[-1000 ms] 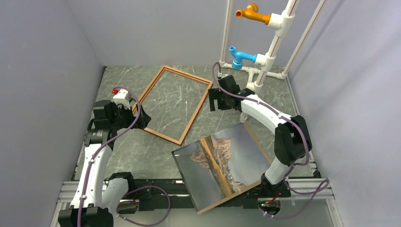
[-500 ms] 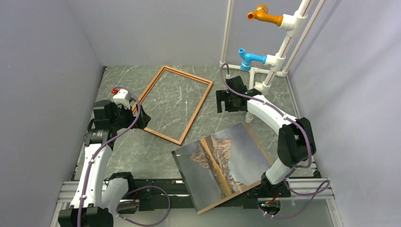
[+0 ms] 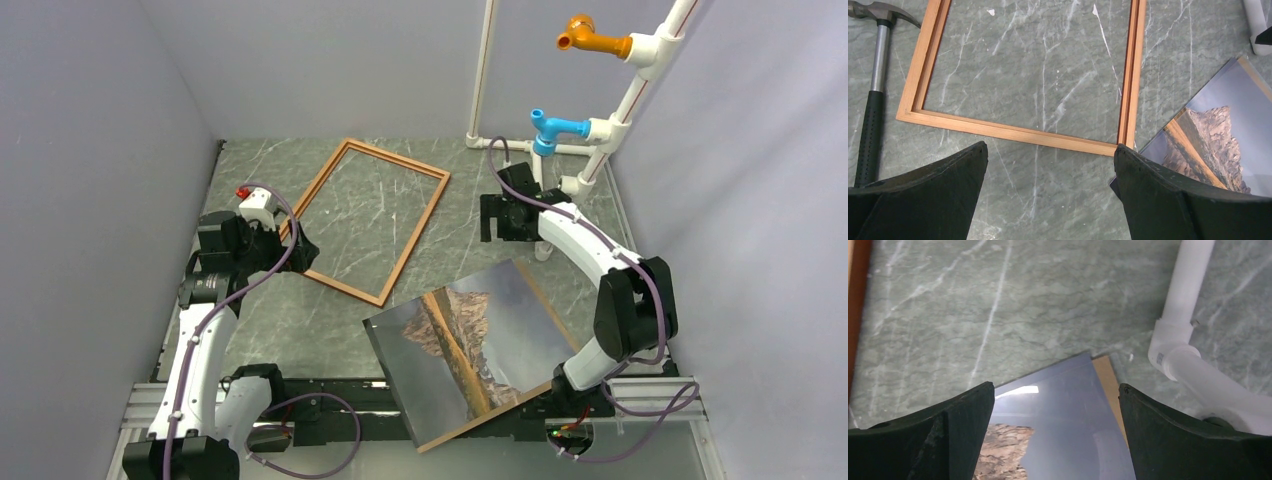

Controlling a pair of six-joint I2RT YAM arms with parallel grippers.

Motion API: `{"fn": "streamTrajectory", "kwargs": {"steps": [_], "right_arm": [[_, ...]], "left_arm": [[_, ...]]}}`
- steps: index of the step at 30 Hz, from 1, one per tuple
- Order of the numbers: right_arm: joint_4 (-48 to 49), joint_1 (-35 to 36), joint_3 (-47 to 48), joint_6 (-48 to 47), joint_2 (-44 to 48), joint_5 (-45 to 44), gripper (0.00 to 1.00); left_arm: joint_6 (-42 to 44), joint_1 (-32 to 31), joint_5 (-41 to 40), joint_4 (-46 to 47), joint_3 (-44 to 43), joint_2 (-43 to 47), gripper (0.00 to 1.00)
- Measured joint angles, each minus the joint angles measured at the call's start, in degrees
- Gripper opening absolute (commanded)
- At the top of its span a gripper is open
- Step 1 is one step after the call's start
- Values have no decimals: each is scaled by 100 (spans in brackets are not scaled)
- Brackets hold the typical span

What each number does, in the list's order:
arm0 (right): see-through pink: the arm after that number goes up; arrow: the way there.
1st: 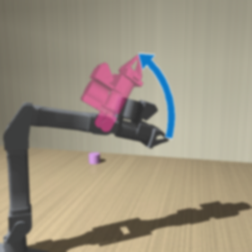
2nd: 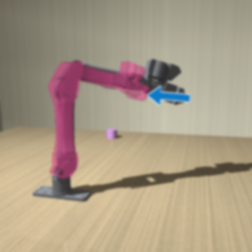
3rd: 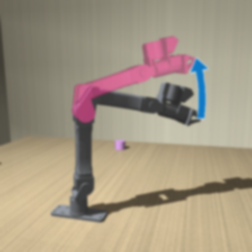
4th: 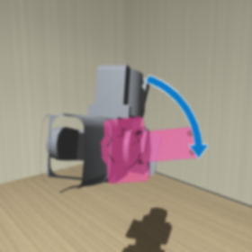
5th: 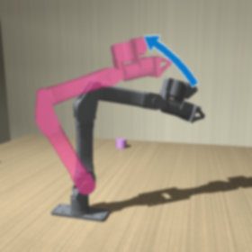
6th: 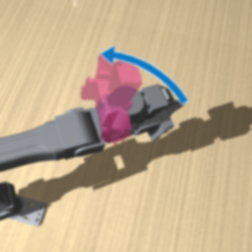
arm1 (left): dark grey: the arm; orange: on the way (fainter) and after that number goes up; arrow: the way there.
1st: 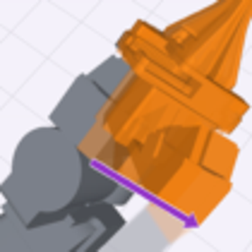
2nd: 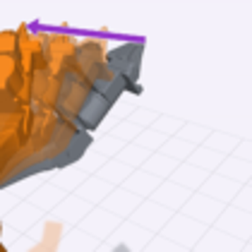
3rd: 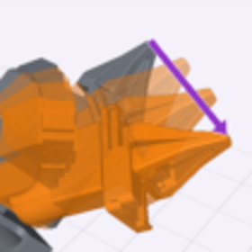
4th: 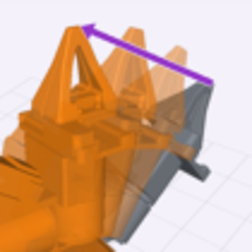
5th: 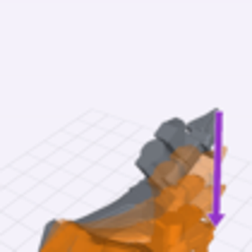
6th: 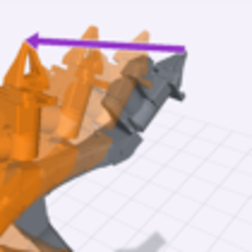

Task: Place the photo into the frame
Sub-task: Adjust the distractor at the corner of the board.

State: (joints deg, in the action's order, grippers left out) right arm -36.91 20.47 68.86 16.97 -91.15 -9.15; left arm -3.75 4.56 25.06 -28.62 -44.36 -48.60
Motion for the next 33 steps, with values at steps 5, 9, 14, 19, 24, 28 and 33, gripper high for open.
{"fn": "streamTrajectory", "kwargs": {"steps": [5, 9, 14, 19, 24, 28, 33], "right_arm": [[-76, -317, -157, 39, 109, -42, 98], [-94, -544, -254, 59, 188, -87, 98], [-98, -719, -328, 81, 269, -81, 98], [-109, -807, -339, 114, 299, -33, 97], [-90, -839, -459, 120, 492, 269, 98], [-81, -798, -610, 133, 719, 662, 99], [-35, -494, -671, 223, 732, 1021, 99]], "left_arm": [[0, 0, 0, -2, 0, -2, 99], [0, 0, 0, -2, 0, -4, 99], [2, 0, 0, -2, 0, -4, 99], [4, -4, 0, -2, 0, -4, 99], [9, -4, 0, -2, 0, -15, 99], [11, -4, 2, -7, 0, -66, 99], [11, -4, 15, -15, 0, -92, 99]]}}
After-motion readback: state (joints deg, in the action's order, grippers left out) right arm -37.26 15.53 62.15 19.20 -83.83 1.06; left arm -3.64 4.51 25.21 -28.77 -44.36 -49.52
